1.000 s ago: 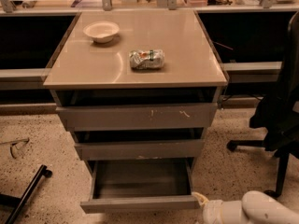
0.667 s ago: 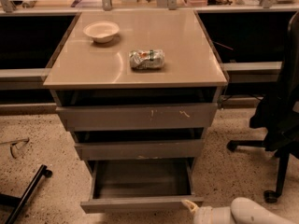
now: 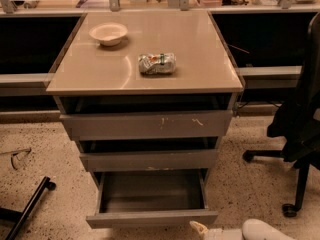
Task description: Close bottom drawer
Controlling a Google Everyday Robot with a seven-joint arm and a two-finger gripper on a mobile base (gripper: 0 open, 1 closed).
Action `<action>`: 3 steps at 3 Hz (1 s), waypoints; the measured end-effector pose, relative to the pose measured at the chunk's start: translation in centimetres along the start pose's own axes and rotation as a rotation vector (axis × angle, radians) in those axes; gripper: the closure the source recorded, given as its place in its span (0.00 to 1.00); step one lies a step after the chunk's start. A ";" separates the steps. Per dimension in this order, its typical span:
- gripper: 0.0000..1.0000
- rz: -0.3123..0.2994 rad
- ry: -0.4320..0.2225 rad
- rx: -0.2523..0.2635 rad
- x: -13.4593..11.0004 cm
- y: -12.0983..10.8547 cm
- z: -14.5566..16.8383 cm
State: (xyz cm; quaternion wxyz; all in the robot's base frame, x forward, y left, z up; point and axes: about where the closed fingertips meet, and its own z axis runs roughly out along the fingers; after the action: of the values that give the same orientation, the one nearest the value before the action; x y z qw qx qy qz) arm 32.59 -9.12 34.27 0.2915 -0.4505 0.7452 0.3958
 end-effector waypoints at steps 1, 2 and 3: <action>0.00 0.000 -0.013 -0.010 0.3 -0.2 0.6; 0.00 -0.042 -0.042 0.033 1.2 -3.6 4.3; 0.00 -0.060 -0.049 0.089 3.9 -8.2 9.6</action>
Offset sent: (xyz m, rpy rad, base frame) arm 0.0709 0.0518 -0.1208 0.0432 -0.1260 -0.0994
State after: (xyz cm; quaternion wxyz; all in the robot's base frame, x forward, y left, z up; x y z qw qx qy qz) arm 39.12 -4.96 23.59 0.3411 -0.4495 0.7408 0.3643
